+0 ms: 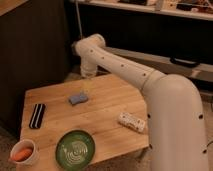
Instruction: Move the arm in a circular motion
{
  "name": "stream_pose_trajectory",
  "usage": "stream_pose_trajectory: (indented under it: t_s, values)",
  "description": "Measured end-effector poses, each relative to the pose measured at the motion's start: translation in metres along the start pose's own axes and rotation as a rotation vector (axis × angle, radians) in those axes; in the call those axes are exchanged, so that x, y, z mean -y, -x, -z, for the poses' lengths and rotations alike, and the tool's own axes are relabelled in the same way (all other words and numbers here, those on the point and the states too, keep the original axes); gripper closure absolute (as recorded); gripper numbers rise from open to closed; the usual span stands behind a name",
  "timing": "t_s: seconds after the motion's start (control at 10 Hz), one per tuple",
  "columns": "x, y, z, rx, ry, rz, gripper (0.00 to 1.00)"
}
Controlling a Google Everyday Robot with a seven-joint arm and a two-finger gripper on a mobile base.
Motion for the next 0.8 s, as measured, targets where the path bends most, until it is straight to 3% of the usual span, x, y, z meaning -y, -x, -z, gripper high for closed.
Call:
stream_pose_trajectory:
  t_s: [0.2,0.3,0.4,0.6,0.8]
  values:
    - [-0.004,-0.063,-0.038,0.004,0.056,-0.147,0.2]
    - [-0.013,-0.093,-0.061,0.014,0.073,-0.216,0.2]
    - [-0.022,-0.108,-0.075,0.032,0.071,-0.238,0.2]
    - [-0.049,-0.119,-0.093,0.071,0.049,-0.249,0.2]
    - [-0.081,-0.105,-0.096,0.086,0.019,-0.234,0.2]
